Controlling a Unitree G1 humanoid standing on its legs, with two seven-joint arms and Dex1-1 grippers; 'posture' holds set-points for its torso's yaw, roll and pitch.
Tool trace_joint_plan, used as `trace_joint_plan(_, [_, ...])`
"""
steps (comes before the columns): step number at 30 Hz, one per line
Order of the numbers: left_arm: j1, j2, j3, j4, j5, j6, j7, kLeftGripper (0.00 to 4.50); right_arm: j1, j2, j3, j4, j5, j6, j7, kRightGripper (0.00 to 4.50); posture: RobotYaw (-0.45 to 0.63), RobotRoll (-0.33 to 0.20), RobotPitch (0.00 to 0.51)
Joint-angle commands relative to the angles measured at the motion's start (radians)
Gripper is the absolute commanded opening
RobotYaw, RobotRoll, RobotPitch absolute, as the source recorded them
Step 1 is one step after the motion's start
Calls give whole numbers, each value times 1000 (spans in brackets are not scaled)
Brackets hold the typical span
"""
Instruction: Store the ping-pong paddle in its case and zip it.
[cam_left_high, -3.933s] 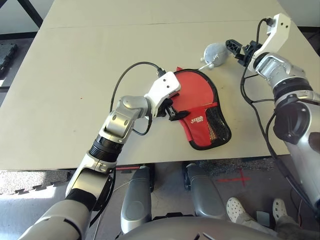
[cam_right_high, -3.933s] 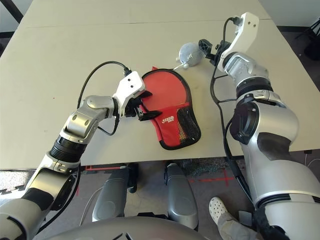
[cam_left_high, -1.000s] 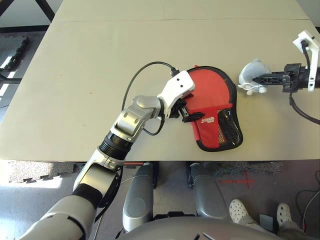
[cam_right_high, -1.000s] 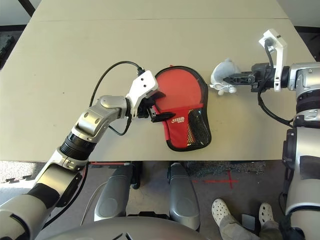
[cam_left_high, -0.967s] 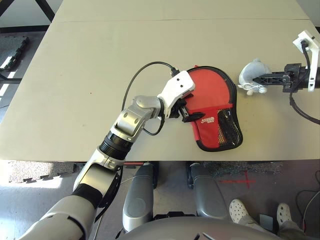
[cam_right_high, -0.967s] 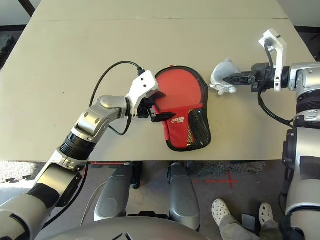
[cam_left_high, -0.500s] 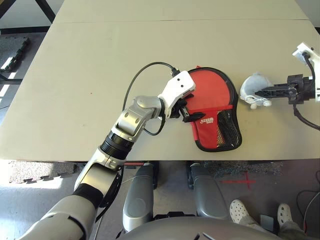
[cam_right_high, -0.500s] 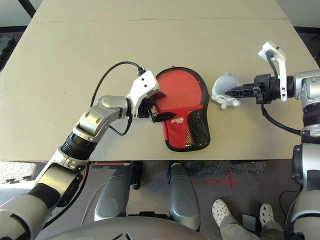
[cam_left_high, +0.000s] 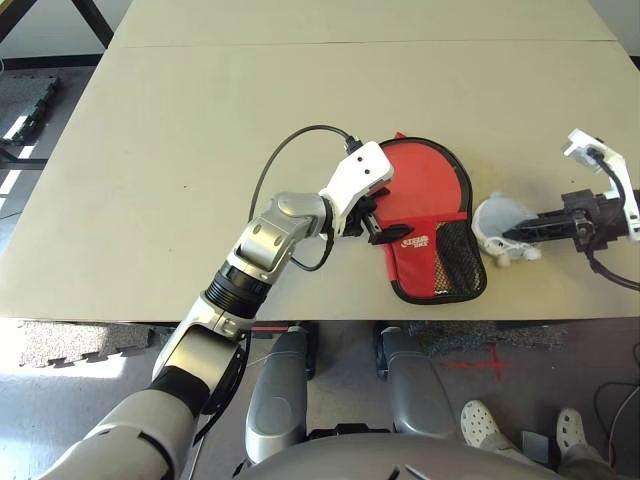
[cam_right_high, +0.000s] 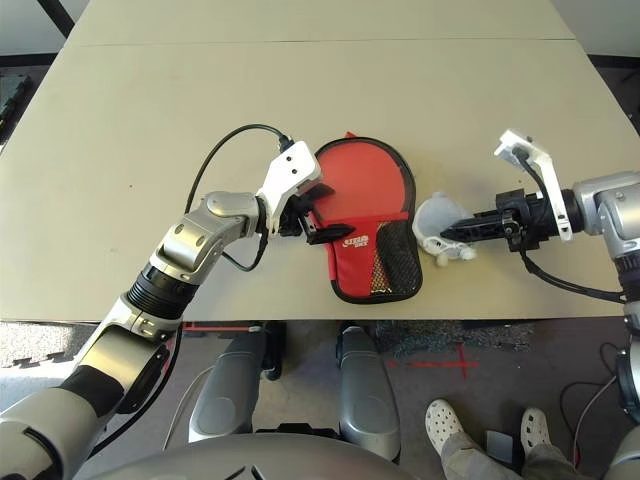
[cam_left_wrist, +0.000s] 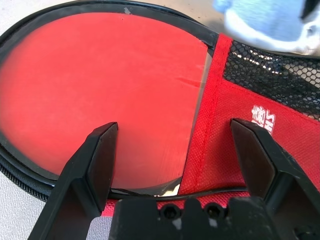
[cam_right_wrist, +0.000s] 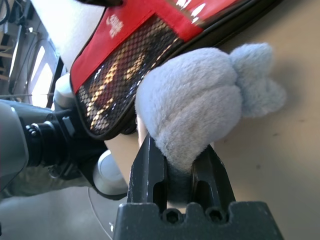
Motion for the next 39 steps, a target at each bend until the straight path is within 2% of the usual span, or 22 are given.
trace_joint_plan(1, [34, 1, -36, 76, 27, 41, 11, 4500, 32, -13, 38, -52, 24, 7, 21, 215, -123, 0, 265])
trace_joint_plan(5, [32, 0, -35, 78, 29, 40, 12, 4500, 24, 5, 32, -34, -8, -12, -4, 215, -123, 0, 263])
trace_joint_plan(8, [31, 6, -32, 64, 26, 43, 3, 4500, -5, 3, 22, 11, -33, -38, 1, 1254, -123, 0, 261])
trace_joint_plan(13, [21, 36, -29, 32, 13, 39, -40, 4500, -32, -59, 27, 54, 47, -62, 21, 3096, -122, 0, 256])
trace_joint_plan(17, [-21, 66, 54, -16, -42, 71, -63, 4500, -114, -64, 15, 242, 7, -123, 21, 4476, -117, 0, 245])
trace_joint_plan(24, [-81, 159, 225, -55, -111, 129, -41, 4500, -247, 26, -78, 523, -63, -229, -63, 4476, -97, 0, 238])
trace_joint_plan(28, [-92, 223, 366, -22, -120, 133, 40, 4500, -321, 113, -207, 684, -63, -361, -284, 4476, -85, 0, 239])
trace_joint_plan(33, [-86, 269, 519, 71, -88, 89, 220, 4500, -386, 188, -351, 821, -61, -520, -538, 4476, -41, 0, 237])
trace_joint_plan(39, [-53, 277, 670, 209, -45, -141, 440, 4500, -413, 254, -482, 921, -67, -722, -869, 4476, -2, 0, 241])
